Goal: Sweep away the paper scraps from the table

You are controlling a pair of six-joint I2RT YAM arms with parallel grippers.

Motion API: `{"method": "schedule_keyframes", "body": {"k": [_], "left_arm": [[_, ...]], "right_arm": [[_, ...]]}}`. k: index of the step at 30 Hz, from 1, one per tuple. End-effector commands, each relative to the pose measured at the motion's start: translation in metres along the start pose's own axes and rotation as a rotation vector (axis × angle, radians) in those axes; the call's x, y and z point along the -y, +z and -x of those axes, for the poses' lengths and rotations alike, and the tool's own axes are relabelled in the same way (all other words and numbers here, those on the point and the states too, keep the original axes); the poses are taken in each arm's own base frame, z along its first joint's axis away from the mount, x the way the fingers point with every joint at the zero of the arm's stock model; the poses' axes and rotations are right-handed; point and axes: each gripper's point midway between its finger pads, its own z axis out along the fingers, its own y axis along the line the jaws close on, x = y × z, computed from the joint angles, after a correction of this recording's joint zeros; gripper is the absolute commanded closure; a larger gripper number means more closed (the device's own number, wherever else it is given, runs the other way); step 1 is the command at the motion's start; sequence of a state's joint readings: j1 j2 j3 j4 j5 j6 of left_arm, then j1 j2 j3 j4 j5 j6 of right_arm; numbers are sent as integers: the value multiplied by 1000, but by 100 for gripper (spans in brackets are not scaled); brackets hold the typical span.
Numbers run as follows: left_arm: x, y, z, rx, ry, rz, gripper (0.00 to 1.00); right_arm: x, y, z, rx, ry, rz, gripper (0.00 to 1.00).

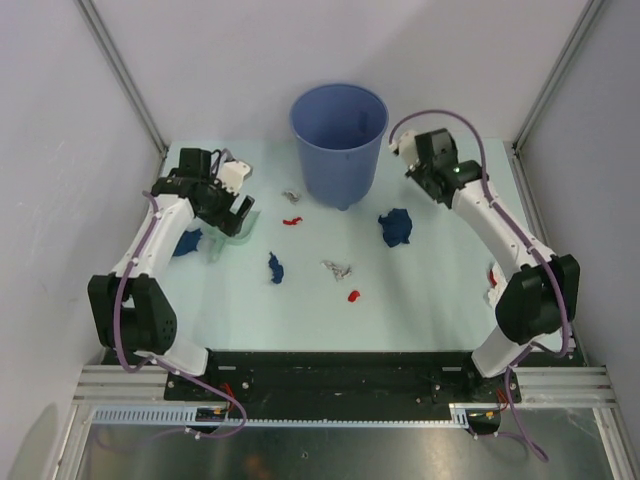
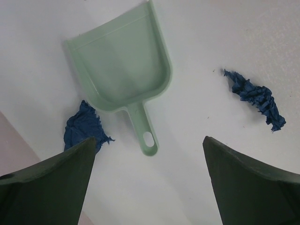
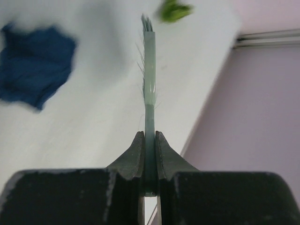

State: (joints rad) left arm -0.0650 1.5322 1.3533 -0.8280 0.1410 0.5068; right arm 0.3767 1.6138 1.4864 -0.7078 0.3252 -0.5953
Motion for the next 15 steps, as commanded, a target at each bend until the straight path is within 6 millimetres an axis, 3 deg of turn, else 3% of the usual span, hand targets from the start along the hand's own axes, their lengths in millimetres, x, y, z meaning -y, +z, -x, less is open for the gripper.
{"method": "schedule_keyframes", "body": {"k": [1, 2, 4, 5, 6, 7, 8, 10, 11, 15], "left_arm": [[-8, -14, 1, 28, 13, 61, 0], [-9, -14, 0, 23, 12, 72, 0], [-13, -13, -5, 1, 1, 94, 0], [-18, -13, -9, -19, -6, 126, 0], [-21, -13, -14, -36, -12, 141, 0], [-21, -9, -18, -49, -16, 139, 0], [-29, -10, -24, -75, -22, 178, 0], [-33, -7, -33, -95, -35, 182, 0], [-34, -6, -36, -94, -43, 176, 0], [-46, 0, -58, -139, -86, 185, 0]], "right_arm": [[103, 7, 33, 69, 132, -318, 100], [123, 11, 46, 123, 164, -373, 100], [157, 24, 52, 156, 193, -447, 100], [156, 55, 53, 142, 183, -434, 100], [173, 52, 67, 170, 190, -466, 100], [174, 63, 67, 145, 165, -459, 100], [161, 100, 61, 89, 130, -425, 100], [164, 113, 70, 76, 106, -404, 100], [150, 140, 67, 47, 86, -360, 100], [126, 172, 60, 4, 78, -257, 100]]}}
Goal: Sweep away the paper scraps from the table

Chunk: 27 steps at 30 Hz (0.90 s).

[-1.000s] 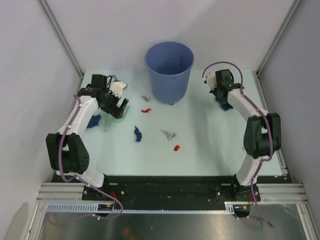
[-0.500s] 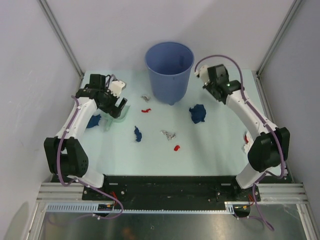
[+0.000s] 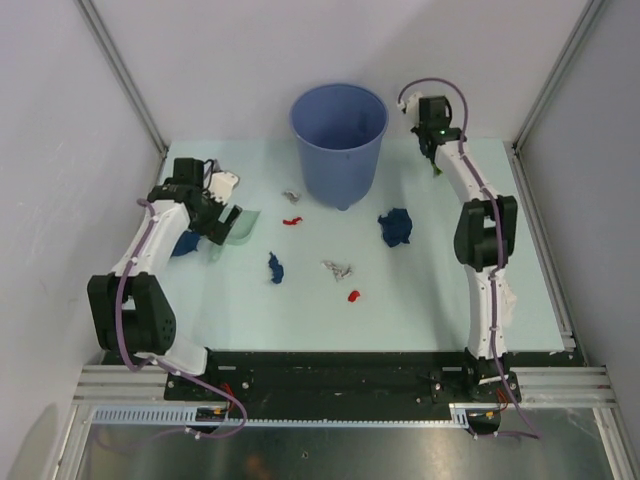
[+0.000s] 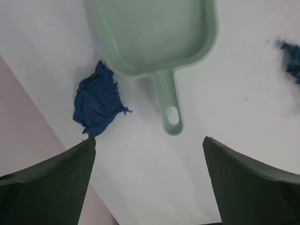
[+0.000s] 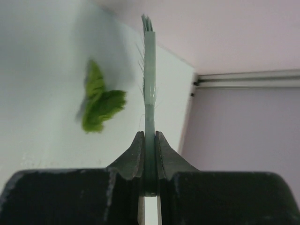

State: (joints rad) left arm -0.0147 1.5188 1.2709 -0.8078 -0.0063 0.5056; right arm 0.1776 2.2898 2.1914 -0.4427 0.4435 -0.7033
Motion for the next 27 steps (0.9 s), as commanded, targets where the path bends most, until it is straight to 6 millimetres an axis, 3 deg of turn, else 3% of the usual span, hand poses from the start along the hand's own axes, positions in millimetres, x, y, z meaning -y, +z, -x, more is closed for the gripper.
{"method": "schedule_keyframes", "body": {"k": [1, 2, 4, 5, 6, 7, 8, 9, 11, 14, 15, 16, 20, 27], "left_arm": [[-20, 5, -18, -29, -40, 50, 0], [-20, 7, -22, -37, -41, 46, 0], [-17, 16, -30, -55, -43, 16, 0], [-13, 20, -31, -52, -46, -9, 0], [-8, 29, -35, -69, -54, -37, 0], [-8, 34, -35, -71, -58, -40, 0], [-5, 44, -38, -93, -63, -56, 0], [-5, 49, -38, -98, -76, -57, 5], [-6, 63, -38, -112, -94, -61, 7], [-5, 75, -35, -113, -117, -76, 10], [-5, 77, -33, -110, -120, -79, 11], [-3, 79, -33, -108, -117, -88, 11], [2, 90, -34, -116, -120, -121, 14], [19, 98, -37, -114, -132, -205, 44]], "right_arm": [[-32, 5, -5, -39, -54, 116, 100], [-46, 6, -14, -50, -65, 164, 100], [-57, -11, -5, 21, -61, 249, 100], [-84, -14, -31, -16, -84, 317, 100], [-73, -34, -17, 43, -68, 317, 100], [-81, -43, -20, 58, -64, 359, 100], [-101, -51, -42, 17, -78, 414, 100], [-95, -75, -32, 52, -56, 415, 100], [-115, -96, -56, 3, -59, 434, 100], [-124, -137, -54, 20, -28, 431, 100], [-132, -145, -66, -9, -33, 445, 100], [-128, -160, -60, -2, 3, 423, 100], [-111, -179, -61, -30, 65, 353, 100], [-75, -200, -54, -8, 173, 238, 100]]}}
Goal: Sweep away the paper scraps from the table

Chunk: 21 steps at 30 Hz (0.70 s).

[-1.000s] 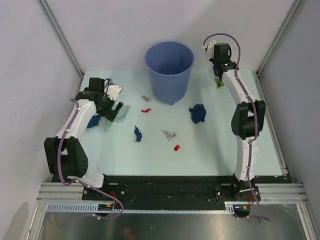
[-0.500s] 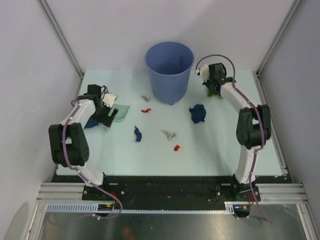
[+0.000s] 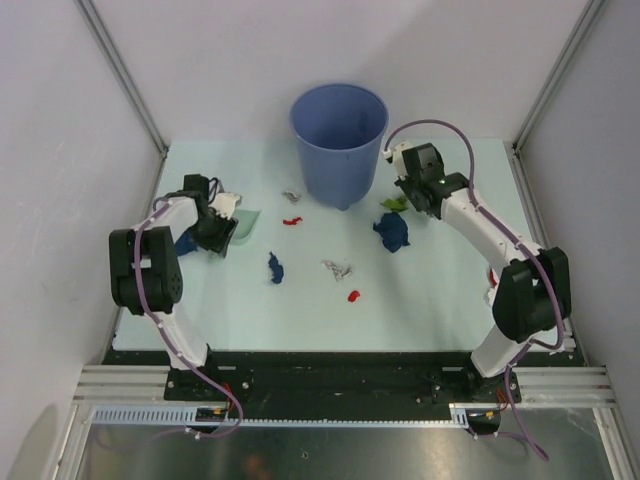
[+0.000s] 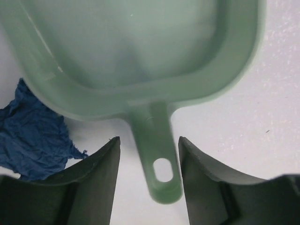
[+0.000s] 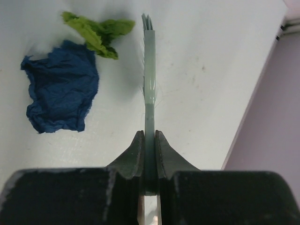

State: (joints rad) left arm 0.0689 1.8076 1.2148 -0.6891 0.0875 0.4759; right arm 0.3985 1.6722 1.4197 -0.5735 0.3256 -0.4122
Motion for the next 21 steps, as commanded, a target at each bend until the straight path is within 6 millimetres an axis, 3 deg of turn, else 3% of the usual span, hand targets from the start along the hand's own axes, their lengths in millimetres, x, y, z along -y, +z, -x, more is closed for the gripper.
{"method": "schedule_keyframes", "body": {"k": [1, 6, 8, 9, 12, 16, 21], "left_arm": [[8, 2, 10, 49, -6, -59, 47], [14, 9, 6, 36, 7, -95, 77], [15, 5, 6, 47, 22, -98, 84], [16, 3, 4, 48, 30, -99, 99], [9, -11, 3, 57, 54, -43, 100], [5, -50, -6, 80, 135, 32, 100], [13, -85, -52, -24, 329, 37, 100]], "right_arm": [[30, -37, 11, 63, 120, -115, 100], [29, -62, 16, 100, 192, -118, 100], [27, -71, 15, 106, 204, -118, 100], [22, -78, 15, 104, 212, -112, 100], [18, -99, 12, 112, 226, -115, 100], [-14, -128, 21, 170, 235, -26, 100], [-62, -145, 43, 240, 252, 66, 100]]}}
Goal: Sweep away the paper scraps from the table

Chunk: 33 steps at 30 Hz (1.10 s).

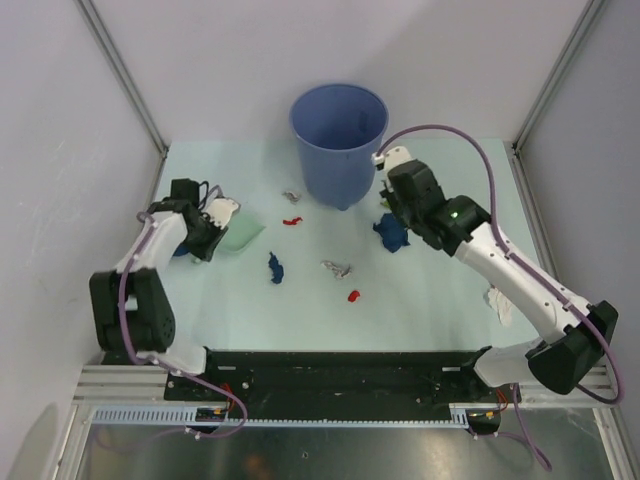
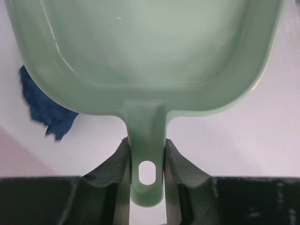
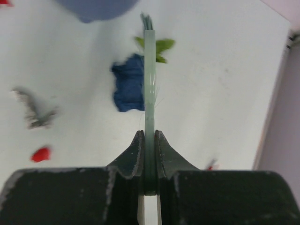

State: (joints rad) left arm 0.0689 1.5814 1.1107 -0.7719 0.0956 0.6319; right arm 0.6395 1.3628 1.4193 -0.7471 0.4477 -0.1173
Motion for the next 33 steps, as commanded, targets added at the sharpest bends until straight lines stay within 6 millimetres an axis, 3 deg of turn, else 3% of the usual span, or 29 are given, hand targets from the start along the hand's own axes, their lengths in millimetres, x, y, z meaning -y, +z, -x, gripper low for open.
{"method": "schedule_keyframes", "body": {"k": [1, 5, 9, 14, 17, 18, 19, 21, 24, 25, 28, 29, 31, 32, 33], "left_arm": [[6, -49, -32, -64, 196, 35, 100], [15, -68, -70, -177, 350, 20, 100], [28, -70, -105, -291, 432, -39, 100], [34, -63, -116, -337, 483, -87, 100], [40, -56, -110, -353, 488, -118, 100], [40, -54, -104, -346, 488, -122, 100], [42, -50, -103, -352, 488, -143, 100], [48, -45, -93, -350, 519, -157, 100], [55, -37, -81, -348, 551, -184, 100], [59, -32, -78, -353, 560, -201, 100], [59, -26, -65, -339, 556, -218, 100], [58, -24, -62, -333, 552, -219, 100], [58, -20, -55, -323, 543, -227, 100], [57, -19, -52, -316, 540, -225, 100], [57, -18, -50, -312, 539, -226, 100]], "right_arm": [[-40, -12, 12, 43, 85, 65, 100], [-78, -9, 0, -46, 143, 149, 100], [-113, -7, -20, -154, 126, 242, 100], [-132, 0, -39, -234, 114, 262, 100], [-148, 13, -52, -299, 93, 257, 100], [-155, 14, -49, -298, 93, 272, 100], [-171, 16, -54, -323, 71, 296, 100], [-193, 15, -47, -318, 67, 357, 100], [-232, 9, -21, -255, 67, 479, 100], [-247, 7, 0, -185, 88, 526, 100], [-284, 7, 15, -149, 119, 657, 100], [-295, 7, 33, -101, 156, 692, 100], [-321, 9, 36, -111, 181, 777, 100], [-328, 6, 54, -66, 197, 806, 100], [-341, 11, 49, -84, 184, 827, 100]]}}
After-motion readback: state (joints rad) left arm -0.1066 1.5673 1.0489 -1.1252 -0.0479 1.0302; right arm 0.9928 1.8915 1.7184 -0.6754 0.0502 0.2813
